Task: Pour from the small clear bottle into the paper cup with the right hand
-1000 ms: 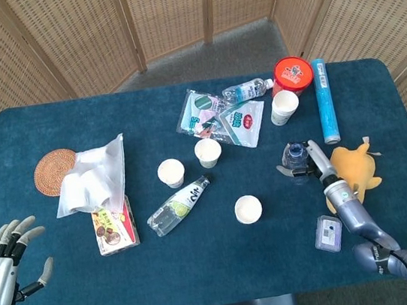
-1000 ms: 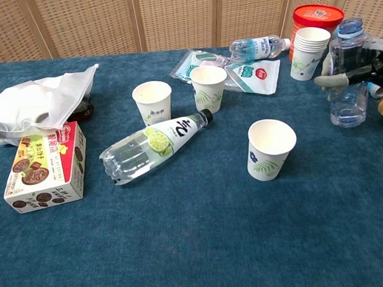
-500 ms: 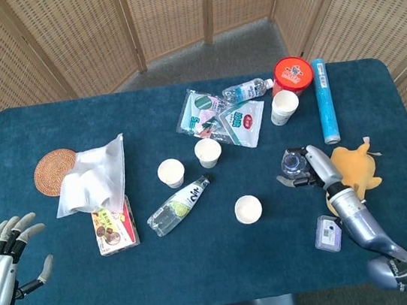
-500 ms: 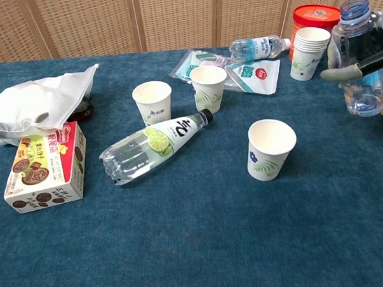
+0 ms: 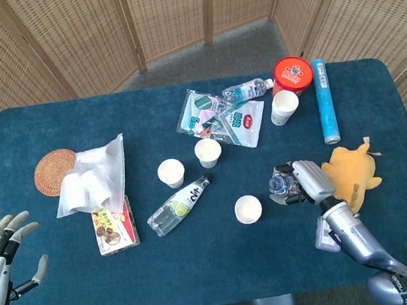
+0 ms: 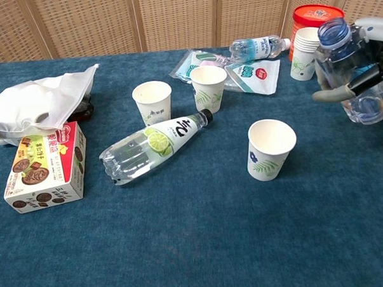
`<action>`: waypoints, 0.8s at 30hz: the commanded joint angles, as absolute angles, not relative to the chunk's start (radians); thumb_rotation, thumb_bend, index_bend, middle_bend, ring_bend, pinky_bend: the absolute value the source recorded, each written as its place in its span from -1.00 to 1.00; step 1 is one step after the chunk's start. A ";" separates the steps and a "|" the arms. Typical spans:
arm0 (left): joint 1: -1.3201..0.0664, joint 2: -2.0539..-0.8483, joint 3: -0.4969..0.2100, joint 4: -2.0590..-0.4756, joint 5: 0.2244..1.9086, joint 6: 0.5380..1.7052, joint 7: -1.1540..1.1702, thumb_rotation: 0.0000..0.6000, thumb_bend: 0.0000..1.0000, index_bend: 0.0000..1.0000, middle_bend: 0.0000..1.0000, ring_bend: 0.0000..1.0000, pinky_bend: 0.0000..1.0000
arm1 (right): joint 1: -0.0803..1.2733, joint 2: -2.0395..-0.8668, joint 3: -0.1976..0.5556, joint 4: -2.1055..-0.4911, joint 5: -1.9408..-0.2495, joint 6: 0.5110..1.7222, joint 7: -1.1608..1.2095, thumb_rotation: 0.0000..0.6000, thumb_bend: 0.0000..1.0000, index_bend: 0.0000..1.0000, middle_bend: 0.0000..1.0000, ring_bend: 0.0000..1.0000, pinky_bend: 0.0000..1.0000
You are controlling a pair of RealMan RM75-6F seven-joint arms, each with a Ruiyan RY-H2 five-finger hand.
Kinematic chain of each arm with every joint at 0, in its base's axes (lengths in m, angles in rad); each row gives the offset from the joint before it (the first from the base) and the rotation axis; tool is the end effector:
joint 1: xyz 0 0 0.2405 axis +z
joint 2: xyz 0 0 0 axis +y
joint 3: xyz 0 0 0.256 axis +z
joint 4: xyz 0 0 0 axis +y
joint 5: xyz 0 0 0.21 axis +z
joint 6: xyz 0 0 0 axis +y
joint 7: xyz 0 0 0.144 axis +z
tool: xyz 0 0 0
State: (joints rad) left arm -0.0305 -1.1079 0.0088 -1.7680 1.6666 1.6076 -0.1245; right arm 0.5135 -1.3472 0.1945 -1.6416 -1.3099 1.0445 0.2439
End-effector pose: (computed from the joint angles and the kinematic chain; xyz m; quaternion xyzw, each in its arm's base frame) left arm -0.2656 0.1497 0.1526 -0.5616 -0.4282 -0.4980 0.5033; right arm -0.1921 -0.3068 0.0510 0.5968 -0.5401 0.4911 0.3332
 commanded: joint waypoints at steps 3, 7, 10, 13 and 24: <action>-0.029 -1.105 0.013 -1.771 1.669 1.607 -0.128 0.03 -0.08 -0.58 -0.70 -1.00 -1.00 | 0.529 -1.378 0.194 -1.622 -1.308 1.063 0.166 1.00 -0.47 0.34 0.45 0.02 0.03; -0.028 -1.101 0.016 -1.772 1.670 1.608 -0.132 0.03 -0.08 -0.58 -0.70 -1.00 -1.00 | 0.542 -1.390 0.200 -1.597 -1.305 1.062 0.128 1.00 -0.47 0.34 0.45 0.02 0.03; -0.028 -1.100 0.017 -1.771 1.669 1.606 -0.132 0.03 -0.08 -0.58 -0.70 -1.00 -1.00 | 0.552 -1.399 0.202 -1.572 -1.309 1.067 0.092 1.00 -0.46 0.34 0.45 0.02 0.03; -0.029 -1.100 0.017 -1.771 1.670 1.604 -0.133 0.03 -0.08 -0.58 -0.70 -1.00 -1.00 | 0.556 -1.413 0.201 -1.547 -1.318 1.083 0.055 1.00 -0.46 0.34 0.45 0.02 0.03; -0.035 -1.100 0.007 -1.769 1.666 1.606 -0.138 0.03 -0.08 -0.58 -0.70 -1.00 -1.00 | 0.557 -1.458 0.174 -1.494 -1.370 1.140 -0.053 1.00 -0.47 0.34 0.44 0.02 0.03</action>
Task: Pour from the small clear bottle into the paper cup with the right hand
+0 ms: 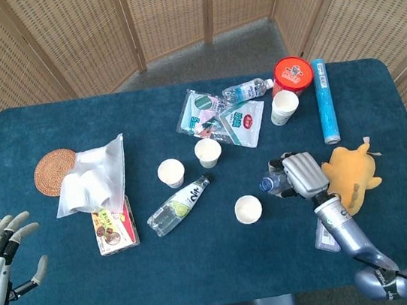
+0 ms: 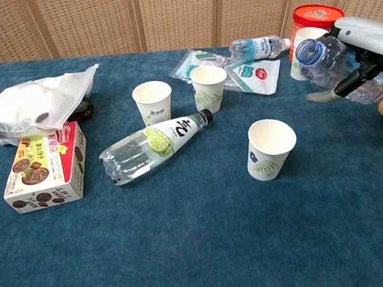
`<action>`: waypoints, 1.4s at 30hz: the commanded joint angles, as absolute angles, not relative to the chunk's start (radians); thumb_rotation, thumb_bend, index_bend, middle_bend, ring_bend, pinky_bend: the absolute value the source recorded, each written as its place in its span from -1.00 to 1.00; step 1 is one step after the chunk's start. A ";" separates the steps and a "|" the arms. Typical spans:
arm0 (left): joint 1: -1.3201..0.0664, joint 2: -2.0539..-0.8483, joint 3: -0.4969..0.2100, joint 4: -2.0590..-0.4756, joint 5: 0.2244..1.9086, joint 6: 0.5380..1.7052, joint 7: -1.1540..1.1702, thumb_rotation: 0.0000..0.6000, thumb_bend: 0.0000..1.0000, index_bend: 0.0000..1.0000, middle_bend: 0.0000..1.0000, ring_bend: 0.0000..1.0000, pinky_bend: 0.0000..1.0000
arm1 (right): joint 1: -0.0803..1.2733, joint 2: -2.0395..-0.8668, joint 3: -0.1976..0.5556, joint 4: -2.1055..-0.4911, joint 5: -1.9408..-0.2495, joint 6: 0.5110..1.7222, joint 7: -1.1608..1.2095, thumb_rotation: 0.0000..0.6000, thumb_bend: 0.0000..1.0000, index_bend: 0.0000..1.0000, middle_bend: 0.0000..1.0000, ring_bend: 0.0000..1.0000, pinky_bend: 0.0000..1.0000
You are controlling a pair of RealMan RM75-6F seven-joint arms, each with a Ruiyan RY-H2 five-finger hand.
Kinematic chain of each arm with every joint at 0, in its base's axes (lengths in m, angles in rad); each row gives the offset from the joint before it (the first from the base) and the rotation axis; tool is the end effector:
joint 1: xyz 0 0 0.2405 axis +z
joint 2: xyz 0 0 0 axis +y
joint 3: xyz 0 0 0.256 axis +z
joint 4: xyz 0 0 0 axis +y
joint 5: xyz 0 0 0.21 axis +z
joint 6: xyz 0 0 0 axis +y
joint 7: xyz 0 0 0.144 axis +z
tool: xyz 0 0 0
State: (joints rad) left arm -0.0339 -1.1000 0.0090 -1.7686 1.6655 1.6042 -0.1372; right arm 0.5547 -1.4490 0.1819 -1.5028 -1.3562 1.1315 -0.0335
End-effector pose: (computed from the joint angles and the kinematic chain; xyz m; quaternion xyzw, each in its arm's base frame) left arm -0.2660 0.1506 0.1542 -0.5618 -0.4302 -0.4987 0.5006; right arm -0.1883 -0.3212 0.0377 0.6664 -0.4048 0.4673 0.4168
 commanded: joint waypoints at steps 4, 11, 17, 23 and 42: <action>-0.035 -1.098 0.000 -1.773 1.661 1.612 -0.134 0.03 -0.08 -0.59 -0.71 -1.00 -1.00 | 0.563 -1.467 0.169 -1.494 -1.376 1.137 -0.074 1.00 -0.46 0.33 0.44 0.02 0.03; -0.046 -1.088 -0.002 -1.790 1.660 1.597 -0.139 0.03 -0.08 -0.60 -0.71 -1.00 -1.00 | 0.573 -1.478 0.158 -1.499 -1.384 1.132 -0.142 1.00 -0.47 0.33 0.44 0.01 0.03; -0.053 -1.088 -0.006 -1.794 1.652 1.585 -0.136 0.04 -0.08 -0.63 -0.72 -1.00 -1.00 | 0.583 -1.484 0.154 -1.519 -1.378 1.121 -0.199 1.00 -0.47 0.32 0.43 0.01 0.03; -0.055 -1.083 -0.012 -1.797 1.651 1.591 -0.139 0.03 -0.08 -0.70 -0.73 -1.00 -1.00 | 0.593 -1.494 0.154 -1.504 -1.382 1.120 -0.239 1.00 -0.47 0.33 0.43 0.01 0.03; -0.058 -1.080 -0.011 -1.806 1.646 1.585 -0.137 0.04 -0.08 -0.71 -0.74 -1.00 -1.00 | 0.588 -1.512 0.136 -1.452 -1.400 1.149 -0.309 1.00 -0.47 0.32 0.43 0.01 0.02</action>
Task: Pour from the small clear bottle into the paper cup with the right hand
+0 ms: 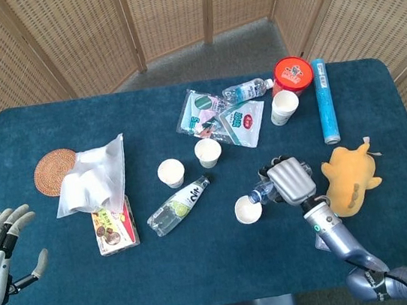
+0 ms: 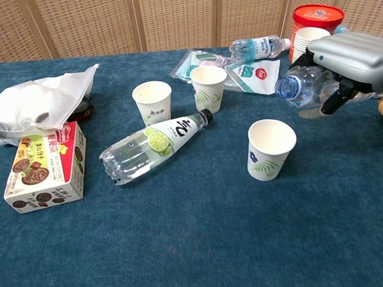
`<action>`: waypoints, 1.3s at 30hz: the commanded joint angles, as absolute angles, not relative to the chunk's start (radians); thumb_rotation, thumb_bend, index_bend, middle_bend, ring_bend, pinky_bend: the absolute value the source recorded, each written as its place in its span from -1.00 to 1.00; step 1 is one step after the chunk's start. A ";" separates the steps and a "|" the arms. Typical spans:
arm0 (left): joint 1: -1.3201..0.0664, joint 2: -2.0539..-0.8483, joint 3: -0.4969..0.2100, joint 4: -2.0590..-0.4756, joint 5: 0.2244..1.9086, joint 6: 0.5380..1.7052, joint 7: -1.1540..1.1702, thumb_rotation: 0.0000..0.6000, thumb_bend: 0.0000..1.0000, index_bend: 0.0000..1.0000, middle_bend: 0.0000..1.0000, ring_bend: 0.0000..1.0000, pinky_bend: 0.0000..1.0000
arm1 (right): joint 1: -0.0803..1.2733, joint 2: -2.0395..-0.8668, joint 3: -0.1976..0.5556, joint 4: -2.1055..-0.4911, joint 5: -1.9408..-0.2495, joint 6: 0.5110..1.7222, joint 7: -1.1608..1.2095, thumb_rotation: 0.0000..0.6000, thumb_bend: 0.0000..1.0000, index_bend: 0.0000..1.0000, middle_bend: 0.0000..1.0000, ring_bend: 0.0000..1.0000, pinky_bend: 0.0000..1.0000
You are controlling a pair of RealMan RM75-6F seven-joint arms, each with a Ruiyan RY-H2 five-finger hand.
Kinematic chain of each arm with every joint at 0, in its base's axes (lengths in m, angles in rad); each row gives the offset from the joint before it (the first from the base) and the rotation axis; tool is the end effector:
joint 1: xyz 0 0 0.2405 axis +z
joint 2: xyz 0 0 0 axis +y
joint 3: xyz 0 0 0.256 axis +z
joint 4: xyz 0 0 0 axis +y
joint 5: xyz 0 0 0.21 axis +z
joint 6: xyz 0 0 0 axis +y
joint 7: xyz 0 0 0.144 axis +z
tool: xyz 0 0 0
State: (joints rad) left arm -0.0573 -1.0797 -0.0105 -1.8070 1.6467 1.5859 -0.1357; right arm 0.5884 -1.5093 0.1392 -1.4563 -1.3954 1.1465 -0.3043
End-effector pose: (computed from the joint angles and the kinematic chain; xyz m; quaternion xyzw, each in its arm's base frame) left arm -0.2581 0.1607 0.1587 -0.5590 -0.4303 -0.5062 0.4961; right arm -0.1780 -0.3168 0.0156 0.7347 -0.2915 0.4113 0.4540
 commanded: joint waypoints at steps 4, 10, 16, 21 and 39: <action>-0.058 -1.082 -0.008 -1.805 1.649 1.585 -0.135 0.03 -0.08 -0.71 -0.74 -1.00 -1.00 | 0.588 -1.514 0.131 -1.443 -1.409 1.152 -0.326 1.00 -0.47 0.32 0.43 0.01 0.02; -0.057 -1.081 -0.007 -1.806 1.648 1.585 -0.136 0.03 -0.08 -0.71 -0.74 -1.00 -1.00 | 0.586 -1.526 0.124 -1.426 -1.418 1.162 -0.355 1.00 -0.47 0.32 0.43 0.01 0.02; -0.056 -1.081 -0.004 -1.809 1.653 1.586 -0.133 0.03 -0.08 -0.71 -0.74 -1.00 -1.00 | 0.584 -1.538 0.119 -1.408 -1.429 1.174 -0.383 1.00 -0.47 0.32 0.43 0.01 0.02; -0.055 -1.082 -0.003 -1.808 1.652 1.586 -0.134 0.03 -0.08 -0.71 -0.74 -1.00 -1.00 | 0.583 -1.541 0.117 -1.404 -1.439 1.185 -0.409 1.00 -0.48 0.32 0.43 0.01 0.02; -0.054 -1.085 0.002 -1.801 1.652 1.583 -0.141 0.03 -0.08 -0.72 -0.74 -1.00 -1.00 | 0.582 -1.561 0.113 -1.389 -1.441 1.188 -0.521 1.00 -0.48 0.32 0.42 0.01 -0.04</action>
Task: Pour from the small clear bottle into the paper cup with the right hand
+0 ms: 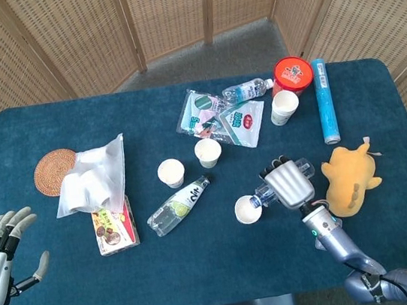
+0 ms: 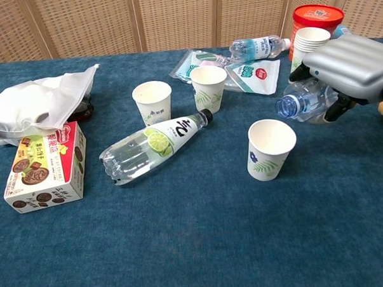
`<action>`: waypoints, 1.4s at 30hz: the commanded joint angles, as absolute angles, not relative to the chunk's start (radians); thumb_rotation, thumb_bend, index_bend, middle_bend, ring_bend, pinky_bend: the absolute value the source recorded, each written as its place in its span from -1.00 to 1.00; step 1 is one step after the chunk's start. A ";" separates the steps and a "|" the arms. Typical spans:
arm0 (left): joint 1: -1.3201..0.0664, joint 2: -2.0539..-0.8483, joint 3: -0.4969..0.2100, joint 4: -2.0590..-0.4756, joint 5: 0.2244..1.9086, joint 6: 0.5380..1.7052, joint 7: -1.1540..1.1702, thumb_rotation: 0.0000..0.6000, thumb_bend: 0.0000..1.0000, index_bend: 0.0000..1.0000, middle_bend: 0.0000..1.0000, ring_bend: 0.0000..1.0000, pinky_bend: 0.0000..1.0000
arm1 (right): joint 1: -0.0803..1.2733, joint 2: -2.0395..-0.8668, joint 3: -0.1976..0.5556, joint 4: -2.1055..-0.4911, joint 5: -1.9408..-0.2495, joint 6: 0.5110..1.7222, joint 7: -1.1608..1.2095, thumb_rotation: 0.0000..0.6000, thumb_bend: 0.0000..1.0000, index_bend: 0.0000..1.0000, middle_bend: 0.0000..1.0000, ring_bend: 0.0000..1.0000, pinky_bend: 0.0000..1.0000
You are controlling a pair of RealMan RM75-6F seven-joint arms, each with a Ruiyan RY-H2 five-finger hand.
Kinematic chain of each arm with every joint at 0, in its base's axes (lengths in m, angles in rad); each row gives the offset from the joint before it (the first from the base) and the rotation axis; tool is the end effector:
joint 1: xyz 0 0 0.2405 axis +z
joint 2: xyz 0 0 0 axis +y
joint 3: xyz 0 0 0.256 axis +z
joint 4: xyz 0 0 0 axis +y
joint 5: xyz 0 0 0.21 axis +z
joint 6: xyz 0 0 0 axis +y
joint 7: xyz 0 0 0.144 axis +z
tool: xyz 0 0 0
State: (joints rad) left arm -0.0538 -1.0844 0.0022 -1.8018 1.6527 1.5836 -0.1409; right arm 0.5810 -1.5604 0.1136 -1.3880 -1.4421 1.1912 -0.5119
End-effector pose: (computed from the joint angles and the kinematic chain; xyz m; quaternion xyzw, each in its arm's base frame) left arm -0.2596 0.1573 0.1555 -0.5610 -0.4363 -0.5028 0.4920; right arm -0.1819 -0.3118 0.0047 0.7620 -0.1908 0.3660 0.4990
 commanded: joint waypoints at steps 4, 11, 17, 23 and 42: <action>-0.054 -1.085 0.002 -1.799 1.651 1.583 -0.143 0.03 -0.08 -0.71 -0.74 -1.00 -1.00 | 0.581 -1.566 0.109 -1.388 -1.437 1.185 -0.550 1.00 -0.48 0.32 0.42 0.01 -0.04; -0.055 -1.087 0.003 -1.796 1.649 1.580 -0.145 0.04 -0.08 -0.71 -0.74 -1.00 -1.00 | 0.581 -1.575 0.109 -1.387 -1.428 1.182 -0.605 1.00 -0.48 0.33 0.42 0.01 -0.04; -0.053 -1.088 0.003 -1.793 1.647 1.582 -0.148 0.03 -0.08 -0.72 -0.74 -1.00 -1.00 | 0.584 -1.576 0.109 -1.383 -1.435 1.187 -0.627 1.00 -0.48 0.33 0.42 0.00 -0.04; -0.052 -1.088 0.003 -1.790 1.647 1.584 -0.152 0.04 -0.08 -0.71 -0.74 -1.00 -1.00 | 0.587 -1.571 0.104 -1.379 -1.450 1.191 -0.650 1.00 -0.47 0.34 0.42 0.00 -0.05; -0.052 -1.091 0.002 -1.786 1.645 1.584 -0.154 0.03 -0.08 -0.72 -0.74 -1.00 -1.00 | 0.586 -1.564 0.117 -1.390 -1.439 1.197 -0.689 1.00 -0.48 0.33 0.42 0.00 -0.12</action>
State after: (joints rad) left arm -0.0521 -1.0909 0.0021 -1.7861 1.6455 1.5836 -0.1544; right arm 0.5857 -1.5643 0.1166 -1.3898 -1.4396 1.1970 -0.6880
